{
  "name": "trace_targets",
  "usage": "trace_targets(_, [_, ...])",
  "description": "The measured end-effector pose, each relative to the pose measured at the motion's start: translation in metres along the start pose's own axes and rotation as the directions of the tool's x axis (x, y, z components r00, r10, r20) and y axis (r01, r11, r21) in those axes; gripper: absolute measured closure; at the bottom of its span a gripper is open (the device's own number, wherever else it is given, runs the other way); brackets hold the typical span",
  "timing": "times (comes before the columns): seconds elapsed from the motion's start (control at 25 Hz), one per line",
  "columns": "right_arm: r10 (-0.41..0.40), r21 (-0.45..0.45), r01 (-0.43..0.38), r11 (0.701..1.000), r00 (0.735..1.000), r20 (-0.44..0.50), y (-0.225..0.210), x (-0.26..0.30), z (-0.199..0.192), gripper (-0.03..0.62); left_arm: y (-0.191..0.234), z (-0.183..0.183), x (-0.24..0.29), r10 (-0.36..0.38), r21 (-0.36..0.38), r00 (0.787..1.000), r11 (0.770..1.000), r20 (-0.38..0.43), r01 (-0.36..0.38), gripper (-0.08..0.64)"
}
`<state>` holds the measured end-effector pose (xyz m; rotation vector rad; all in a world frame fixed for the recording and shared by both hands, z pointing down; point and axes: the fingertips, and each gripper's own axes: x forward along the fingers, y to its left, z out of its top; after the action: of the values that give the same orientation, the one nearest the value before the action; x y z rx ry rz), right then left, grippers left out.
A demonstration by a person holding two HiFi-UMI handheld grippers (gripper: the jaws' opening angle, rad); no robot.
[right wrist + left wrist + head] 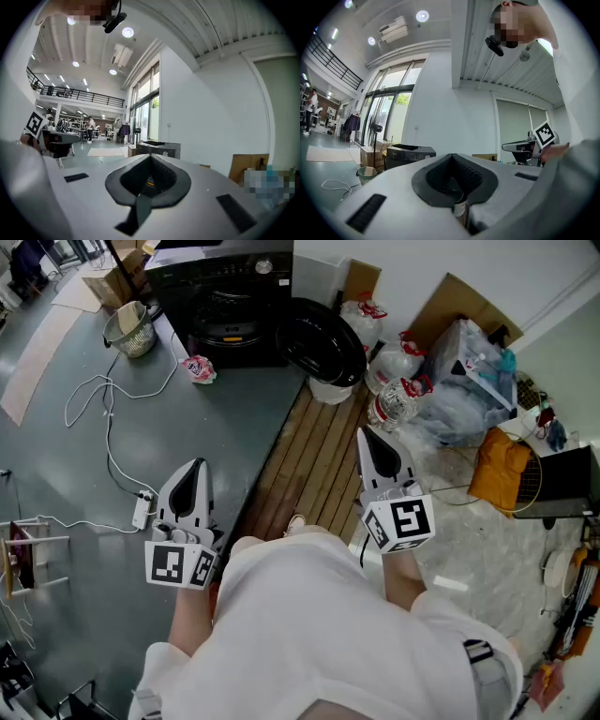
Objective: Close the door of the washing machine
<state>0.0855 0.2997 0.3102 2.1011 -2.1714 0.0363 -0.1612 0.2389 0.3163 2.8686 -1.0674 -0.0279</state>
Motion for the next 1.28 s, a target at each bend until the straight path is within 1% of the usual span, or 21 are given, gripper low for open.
trace_targets(0.48, [-0.004,0.015,0.004,1.000,1.000,-0.007,-0.015,-0.001,-0.008,0.594,-0.008,-0.007,0.011,0.003,-0.004,1.000,1.000,-0.012,-0.003,0.557])
trace_targets(0.64, [-0.004,0.041,0.003,0.999,1.000,0.025,-0.026,-0.003,-0.005,0.594,-0.014,-0.006,0.019,-0.001,-0.001,1.000,1.000,-0.011,0.001,0.557])
trace_targets(0.88, [-0.044,0.049,0.042,0.998,0.998,0.036,-0.049,-0.003,-0.005,0.594,-0.016,-0.010,0.029,-0.001,-0.006,1.000,1.000,-0.017,0.001,0.557])
trace_targets(0.92, [-0.049,0.046,0.047,0.998,0.998,0.033,-0.054,-0.002,-0.005,0.575,-0.016,-0.011,0.030,-0.001,-0.007,1.000,1.000,-0.018,0.001,0.557])
trace_targets(1.0, [-0.064,0.047,0.063,0.997,0.998,0.025,-0.065,-0.001,-0.005,0.436,-0.015,-0.011,0.034,-0.002,-0.008,1.000,1.000,-0.020,0.002,0.557])
trace_targets(1.12, [-0.103,0.057,0.102,0.993,0.995,0.018,-0.086,0.000,-0.006,0.384,-0.012,-0.013,0.040,-0.001,-0.011,1.000,1.000,-0.029,0.001,0.557])
trace_targets(1.28, [-0.102,0.064,0.101,0.993,0.995,0.009,-0.098,0.002,-0.013,0.318,-0.011,-0.018,0.047,0.002,-0.014,0.999,1.000,-0.046,-0.003,0.557])
